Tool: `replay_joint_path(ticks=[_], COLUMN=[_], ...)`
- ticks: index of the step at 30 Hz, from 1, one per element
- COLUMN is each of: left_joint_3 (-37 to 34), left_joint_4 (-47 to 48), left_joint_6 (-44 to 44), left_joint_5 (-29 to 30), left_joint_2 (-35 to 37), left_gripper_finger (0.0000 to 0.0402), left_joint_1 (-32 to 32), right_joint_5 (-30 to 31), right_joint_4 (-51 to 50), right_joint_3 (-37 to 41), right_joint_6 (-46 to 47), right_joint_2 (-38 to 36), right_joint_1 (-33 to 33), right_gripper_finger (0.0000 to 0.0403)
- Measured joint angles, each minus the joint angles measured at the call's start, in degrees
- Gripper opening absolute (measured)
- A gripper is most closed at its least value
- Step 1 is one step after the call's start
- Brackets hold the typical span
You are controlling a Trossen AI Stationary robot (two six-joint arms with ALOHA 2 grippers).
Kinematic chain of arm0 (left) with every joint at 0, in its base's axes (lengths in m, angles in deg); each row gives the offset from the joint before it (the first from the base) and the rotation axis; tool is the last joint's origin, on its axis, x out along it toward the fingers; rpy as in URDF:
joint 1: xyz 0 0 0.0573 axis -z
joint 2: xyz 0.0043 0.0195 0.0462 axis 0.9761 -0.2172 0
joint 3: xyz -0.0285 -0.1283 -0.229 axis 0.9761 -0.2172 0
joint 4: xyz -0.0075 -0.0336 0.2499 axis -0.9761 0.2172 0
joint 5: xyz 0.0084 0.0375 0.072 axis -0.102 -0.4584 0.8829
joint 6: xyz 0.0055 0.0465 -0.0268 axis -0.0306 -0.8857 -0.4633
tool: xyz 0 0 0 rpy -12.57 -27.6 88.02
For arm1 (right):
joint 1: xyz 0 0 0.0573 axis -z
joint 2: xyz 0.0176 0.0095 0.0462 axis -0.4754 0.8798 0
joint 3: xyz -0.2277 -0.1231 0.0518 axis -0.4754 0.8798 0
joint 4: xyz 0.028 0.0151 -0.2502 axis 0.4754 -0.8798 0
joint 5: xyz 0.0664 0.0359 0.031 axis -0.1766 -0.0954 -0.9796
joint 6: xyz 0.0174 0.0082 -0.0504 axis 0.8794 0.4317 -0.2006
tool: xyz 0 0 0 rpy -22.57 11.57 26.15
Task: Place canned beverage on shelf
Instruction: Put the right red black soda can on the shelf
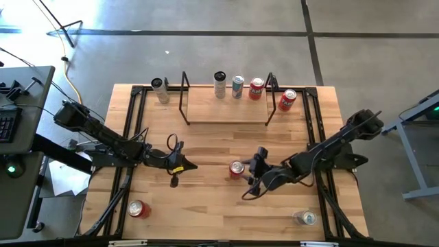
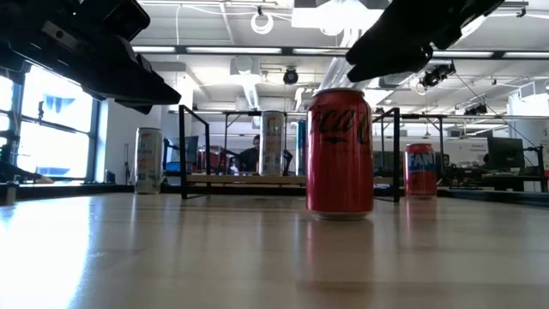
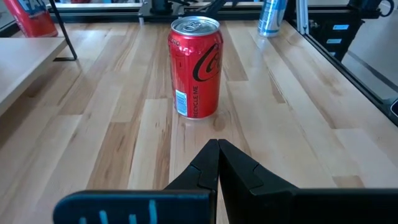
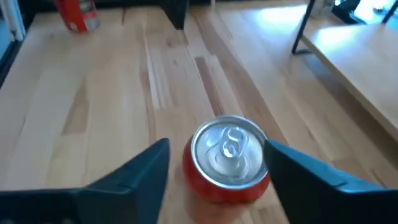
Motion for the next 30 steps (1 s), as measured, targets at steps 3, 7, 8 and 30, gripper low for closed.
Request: replay_joint_path(ticks=[3,7,8,30], left_joint_3=[0.0,0.0,0.0,0.0], left_joint_4=[0.0,0.1,0.0,0.0], left_joint_6=[0.0,0.0,0.0,0.5], left_joint_5=[0.0,0.0,0.0,-0.1], left_joint_2=[0.0,0.0,0.0,0.0], left_gripper_finger=[0.0000,0.0000,0.0000,0.0000], left_joint_1=[0.0,0.0,0.0,0.0], right_joint_5=[-0.6,-3.2,-3.2,-6.9], right_joint_4=[5.7,8.9,9.6,16.5], right_joint_3=[2.5,4.9,5.2,5.4], right_joint_6=[-1.5,-1.1,-1.2,-4.2], right_joint_2=[0.0,0.8,0.8,6.5], right_joint_1=[1.6,4.1,4.4,6.9], right_gripper_finger=[0.0288,0.0306,0.0306,0.0307])
